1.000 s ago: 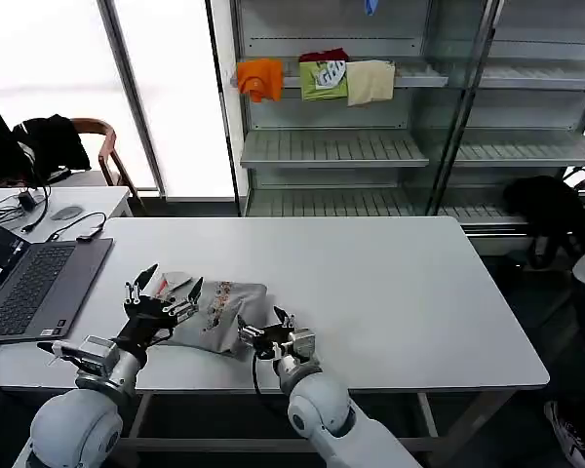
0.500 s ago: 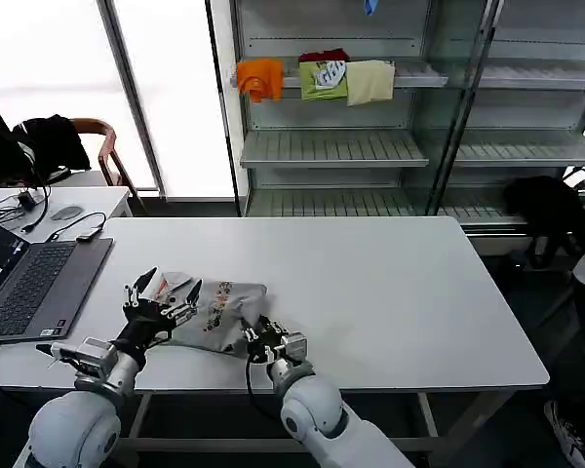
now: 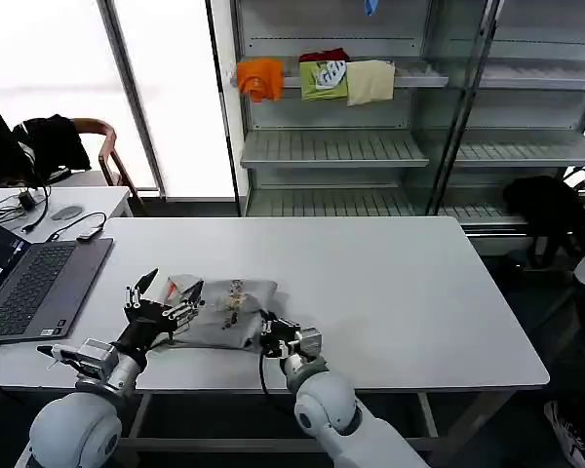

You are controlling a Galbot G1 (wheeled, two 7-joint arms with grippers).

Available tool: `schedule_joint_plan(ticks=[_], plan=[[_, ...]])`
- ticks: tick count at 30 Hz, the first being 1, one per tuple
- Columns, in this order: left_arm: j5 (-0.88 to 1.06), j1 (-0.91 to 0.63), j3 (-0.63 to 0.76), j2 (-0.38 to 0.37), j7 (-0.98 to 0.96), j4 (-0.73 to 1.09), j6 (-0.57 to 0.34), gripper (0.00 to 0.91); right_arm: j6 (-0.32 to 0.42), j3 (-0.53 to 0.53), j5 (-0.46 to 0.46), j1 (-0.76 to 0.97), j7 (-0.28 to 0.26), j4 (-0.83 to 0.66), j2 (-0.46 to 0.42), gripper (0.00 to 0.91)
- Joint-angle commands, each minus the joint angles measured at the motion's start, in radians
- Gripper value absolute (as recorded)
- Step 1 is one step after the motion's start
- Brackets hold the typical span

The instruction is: Fold and organize the clothes.

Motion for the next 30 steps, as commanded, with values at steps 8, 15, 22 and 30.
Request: schedule_joint_plan(ticks=[8,15,22,30], plan=[[0.006,-0.005,0.029,-0.011,0.003,0.001,0.001,0.907,0.045,0.257,0.037,-0.074,-0.059,0.023,-0.197,0.584],[0.008,-0.005,0.031,-0.005,0.006,-0.003,0.003,0.907,-0.017,0.299,0.006,-0.136,-0.072,0.068,-0.244,0.907],[0.008,0.000,0.028,-0.005,0.006,-0.006,0.003,0.907,-0.080,0.336,0.009,-0.139,-0.087,0.119,-0.288,0.907],[0.004,0.006,0.016,-0.001,0.005,-0.008,0.002,0.907,-0.086,0.385,-0.039,-0.186,-0.101,0.207,-0.344,0.907]])
